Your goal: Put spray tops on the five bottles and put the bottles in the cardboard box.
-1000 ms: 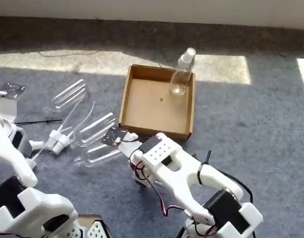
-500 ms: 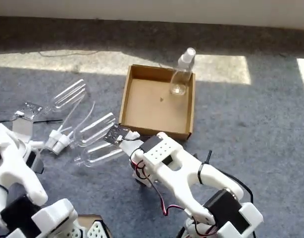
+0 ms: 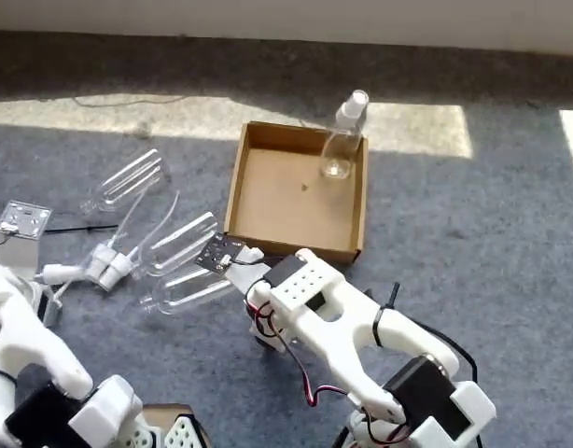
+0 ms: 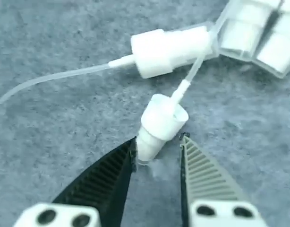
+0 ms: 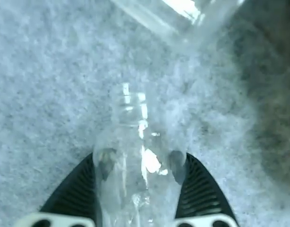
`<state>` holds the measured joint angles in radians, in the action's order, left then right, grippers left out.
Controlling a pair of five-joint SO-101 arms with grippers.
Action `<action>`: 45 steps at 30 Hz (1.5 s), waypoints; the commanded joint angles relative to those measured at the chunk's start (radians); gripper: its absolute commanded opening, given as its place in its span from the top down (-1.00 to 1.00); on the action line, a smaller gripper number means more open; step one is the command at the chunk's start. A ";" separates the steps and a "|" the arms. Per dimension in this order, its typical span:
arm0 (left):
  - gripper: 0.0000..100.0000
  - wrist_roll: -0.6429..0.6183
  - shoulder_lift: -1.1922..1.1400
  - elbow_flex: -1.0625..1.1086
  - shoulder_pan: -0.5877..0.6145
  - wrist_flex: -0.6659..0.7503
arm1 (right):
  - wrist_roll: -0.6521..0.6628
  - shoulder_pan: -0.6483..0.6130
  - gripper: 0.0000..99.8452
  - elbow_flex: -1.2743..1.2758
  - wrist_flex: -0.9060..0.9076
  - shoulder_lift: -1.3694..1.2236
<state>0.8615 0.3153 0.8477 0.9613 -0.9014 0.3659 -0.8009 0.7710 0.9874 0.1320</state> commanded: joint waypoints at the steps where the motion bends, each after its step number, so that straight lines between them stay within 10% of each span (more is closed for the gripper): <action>1: 0.70 -0.009 0.036 -0.016 0.047 0.123 | -0.014 0.016 0.97 -0.031 -0.002 0.005; 10: 0.70 -0.046 0.036 -0.159 0.107 0.166 | -0.014 0.015 0.97 -0.031 -0.002 0.005; 19: 0.70 -0.434 0.038 -0.194 0.022 -0.212 | -0.014 0.015 0.97 -0.031 -0.002 0.005; 28: 0.70 -0.996 0.038 -0.162 0.013 -0.210 | -0.014 0.015 0.97 -0.031 -0.001 0.012; 45: 0.70 -1.157 0.036 -0.007 0.047 0.212 | -0.014 0.015 0.97 -0.031 -0.001 0.013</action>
<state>-0.2539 0.3153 0.8585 1.0027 -0.7127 0.3629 -0.8009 0.7710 0.9874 0.1320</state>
